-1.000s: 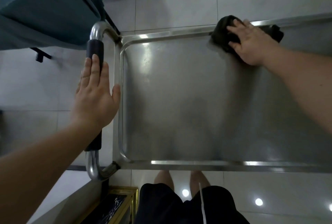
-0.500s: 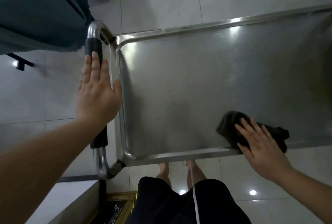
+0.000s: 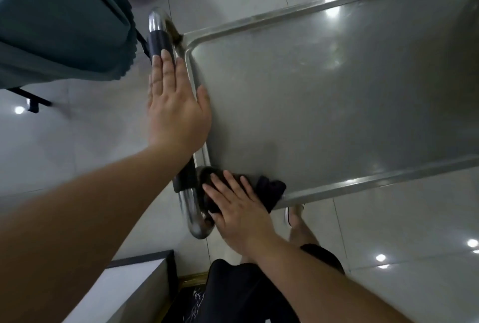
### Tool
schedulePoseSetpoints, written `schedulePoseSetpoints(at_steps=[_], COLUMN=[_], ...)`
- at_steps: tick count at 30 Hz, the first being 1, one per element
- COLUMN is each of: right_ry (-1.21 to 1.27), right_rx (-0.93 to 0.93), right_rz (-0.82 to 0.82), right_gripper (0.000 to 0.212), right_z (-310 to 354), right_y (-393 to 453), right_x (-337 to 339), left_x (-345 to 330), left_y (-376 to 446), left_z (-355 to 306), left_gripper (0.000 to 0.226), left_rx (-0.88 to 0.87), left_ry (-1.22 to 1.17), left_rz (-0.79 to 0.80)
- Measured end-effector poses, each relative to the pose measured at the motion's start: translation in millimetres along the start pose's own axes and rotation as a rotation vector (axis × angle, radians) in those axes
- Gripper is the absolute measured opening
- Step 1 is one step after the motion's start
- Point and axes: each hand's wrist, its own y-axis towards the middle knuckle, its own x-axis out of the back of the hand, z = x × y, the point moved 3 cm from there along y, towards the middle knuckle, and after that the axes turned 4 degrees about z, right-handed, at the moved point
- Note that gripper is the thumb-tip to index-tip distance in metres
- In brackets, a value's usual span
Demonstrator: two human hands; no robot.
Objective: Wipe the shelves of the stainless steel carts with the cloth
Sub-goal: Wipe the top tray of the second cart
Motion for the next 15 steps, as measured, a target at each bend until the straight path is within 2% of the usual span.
schedulePoseSetpoints(at_steps=[2, 4, 7, 10, 12, 13, 15], right_ry=[-0.04, -0.066, -0.082, -0.004, 0.089, 0.106, 0.088], right_rx=[0.074, 0.046, -0.201, -0.616, -0.893, -0.971, -0.975], right_rz=[0.004, -0.05, -0.172, -0.285, -0.351, -0.388, -0.446], right_gripper=[0.058, 0.058, 0.057, 0.065, 0.067, 0.067, 0.065], right_z=[-24, -71, -171, -259, -269, -255, -206], right_y=[-13, -40, -81, -112, -109, -100, -78], right_x=[10, 30, 75, 117, 122, 116, 94], left_x=[1, 1, 3, 5, 5, 5, 4], left_y=[0, -2, -2, -1, 0, 0, 1], left_z=[0, 0, 0, 0, 1, 2, 2], left_gripper=[0.071, 0.071, 0.071, 0.071, 0.071, 0.071, 0.071], left_rx=[-0.011, -0.018, -0.024, -0.026, -0.022, -0.022, -0.023], left_ry=[-0.003, -0.011, -0.022, -0.027, -0.029, -0.033, -0.042], left_rz=[0.004, 0.004, 0.007, 0.012, 0.015, 0.014, 0.01])
